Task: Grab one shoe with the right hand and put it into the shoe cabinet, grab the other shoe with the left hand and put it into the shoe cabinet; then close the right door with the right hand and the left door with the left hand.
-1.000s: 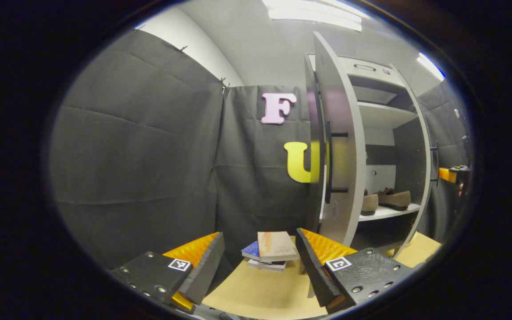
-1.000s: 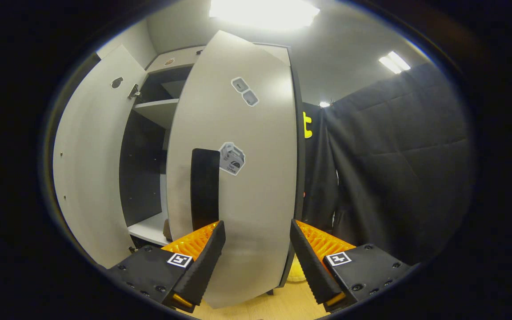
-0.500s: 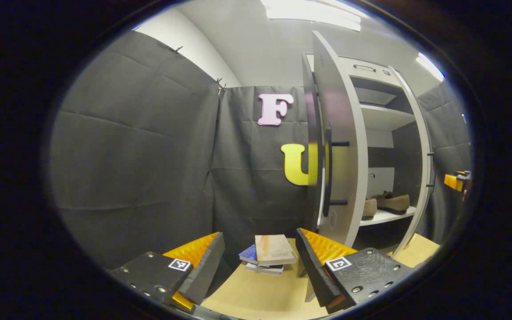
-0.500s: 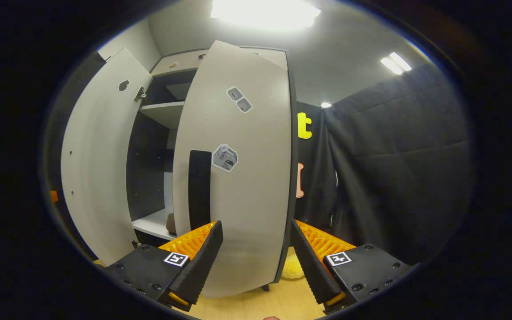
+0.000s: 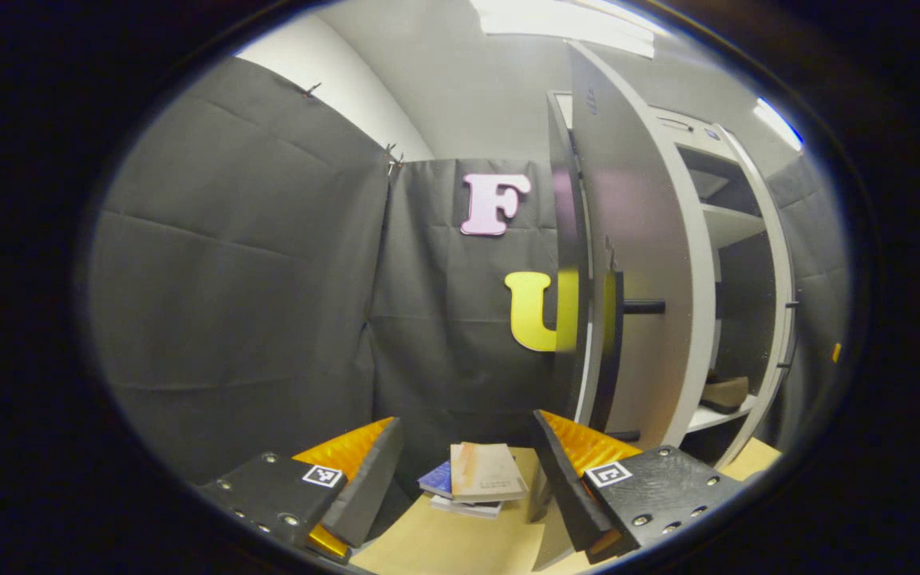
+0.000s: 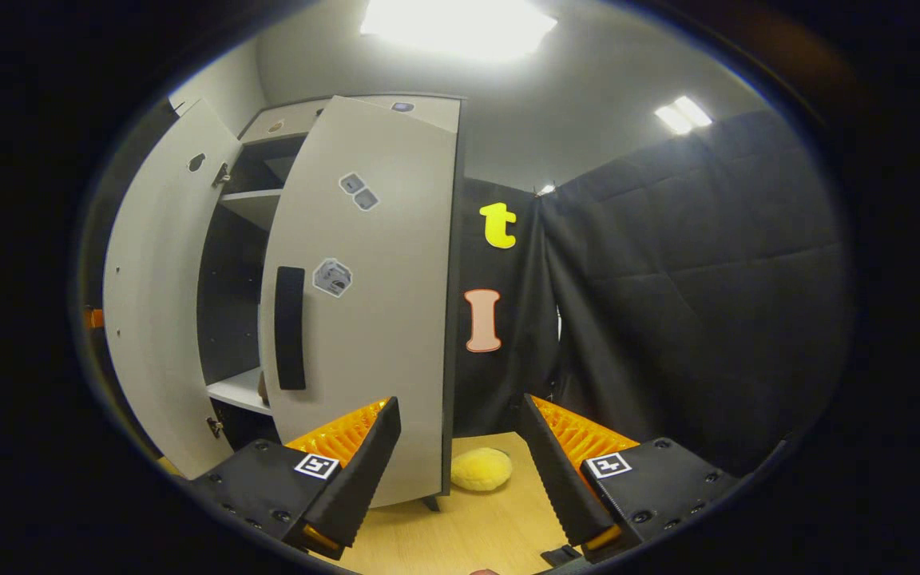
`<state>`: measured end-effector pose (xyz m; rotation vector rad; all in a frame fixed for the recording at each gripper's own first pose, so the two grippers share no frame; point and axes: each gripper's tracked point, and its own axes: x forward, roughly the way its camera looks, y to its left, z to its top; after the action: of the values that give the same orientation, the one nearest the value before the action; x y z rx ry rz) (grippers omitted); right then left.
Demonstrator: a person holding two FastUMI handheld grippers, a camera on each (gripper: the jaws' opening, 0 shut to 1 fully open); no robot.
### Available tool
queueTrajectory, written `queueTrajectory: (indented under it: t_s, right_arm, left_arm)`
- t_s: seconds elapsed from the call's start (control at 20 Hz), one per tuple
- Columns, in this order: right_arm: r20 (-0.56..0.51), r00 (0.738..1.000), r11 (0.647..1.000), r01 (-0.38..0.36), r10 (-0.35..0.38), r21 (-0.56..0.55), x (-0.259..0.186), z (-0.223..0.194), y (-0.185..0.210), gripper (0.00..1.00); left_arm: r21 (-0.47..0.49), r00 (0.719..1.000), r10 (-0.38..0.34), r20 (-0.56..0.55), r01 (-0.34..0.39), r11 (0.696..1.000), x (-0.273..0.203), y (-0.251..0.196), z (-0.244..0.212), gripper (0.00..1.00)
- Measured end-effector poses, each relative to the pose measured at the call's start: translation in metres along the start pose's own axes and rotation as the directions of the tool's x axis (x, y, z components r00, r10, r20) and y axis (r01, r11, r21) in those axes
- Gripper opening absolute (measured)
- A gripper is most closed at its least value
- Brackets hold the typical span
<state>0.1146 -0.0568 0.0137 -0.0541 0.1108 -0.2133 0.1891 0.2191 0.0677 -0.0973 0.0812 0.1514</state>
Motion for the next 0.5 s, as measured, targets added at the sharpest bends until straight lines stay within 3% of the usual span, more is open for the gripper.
queueTrajectory:
  t_s: [0.05, 0.2, 0.3, 0.5]
  right_arm:
    - [-0.004, 1.000, 1.000, 0.013, -0.013, 0.000, -0.001, -0.002, -0.007, 0.96]
    - [-0.018, 0.999, 0.999, 0.037, -0.036, 0.012, -0.002, -0.007, -0.022, 0.96]
    - [-0.027, 0.999, 0.999, 0.043, -0.043, 0.015, -0.001, -0.010, -0.028, 0.96]
    - [-0.034, 0.999, 0.999, 0.032, -0.032, 0.018, 0.005, -0.014, -0.027, 0.96]
  left_arm:
    - [0.000, 1.000, -0.003, 0.004, 0.003, 1.000, 0.005, -0.005, 0.001, 0.93]
    - [0.013, 1.000, 0.014, 0.027, -0.014, 1.000, 0.003, -0.009, 0.006, 0.93]
    - [0.003, 0.999, 0.010, 0.041, -0.010, 1.000, -0.001, -0.012, 0.010, 0.98]
    - [0.011, 0.998, -0.014, 0.062, 0.013, 1.000, -0.005, -0.022, 0.014, 0.97]
